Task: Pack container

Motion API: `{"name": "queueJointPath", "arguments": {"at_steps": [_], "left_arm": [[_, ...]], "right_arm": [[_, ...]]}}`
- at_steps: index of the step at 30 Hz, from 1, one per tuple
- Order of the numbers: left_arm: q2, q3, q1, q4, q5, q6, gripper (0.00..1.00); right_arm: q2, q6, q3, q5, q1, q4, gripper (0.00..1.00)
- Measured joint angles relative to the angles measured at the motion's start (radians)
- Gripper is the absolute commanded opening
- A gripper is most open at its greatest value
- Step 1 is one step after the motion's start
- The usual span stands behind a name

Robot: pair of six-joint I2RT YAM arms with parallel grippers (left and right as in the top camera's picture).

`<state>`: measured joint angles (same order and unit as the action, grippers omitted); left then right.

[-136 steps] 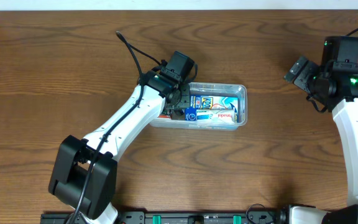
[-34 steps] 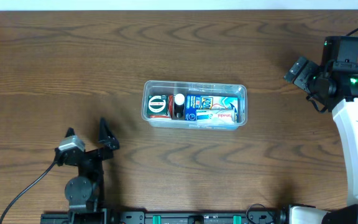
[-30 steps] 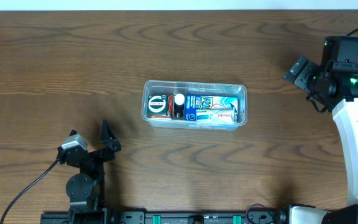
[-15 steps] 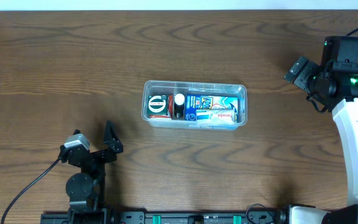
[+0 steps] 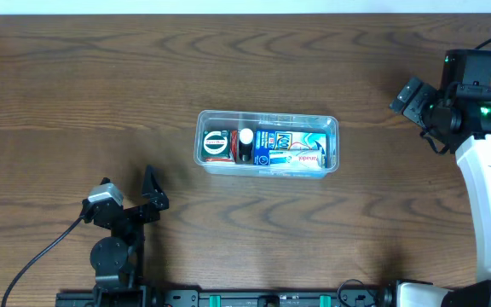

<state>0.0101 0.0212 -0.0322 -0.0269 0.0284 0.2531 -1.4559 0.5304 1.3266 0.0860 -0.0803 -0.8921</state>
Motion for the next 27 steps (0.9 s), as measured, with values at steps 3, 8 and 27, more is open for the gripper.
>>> {"name": "queueJointPath", "arguments": {"at_steps": [3,8,27], "left_arm": [[0.0,0.0,0.0,0.0,0.0,0.0,0.98],[0.0,0.0,0.0,0.0,0.0,0.0,0.98],[0.0,0.002,0.0,-0.003,-0.003,0.0,0.98]], "right_arm": [[0.0,0.0,0.0,0.0,0.0,0.0,0.99],[0.0,0.0,0.0,0.0,0.0,0.0,0.99],[0.469,-0.215,-0.38,-0.063,0.023,0.383,0.99]]}}
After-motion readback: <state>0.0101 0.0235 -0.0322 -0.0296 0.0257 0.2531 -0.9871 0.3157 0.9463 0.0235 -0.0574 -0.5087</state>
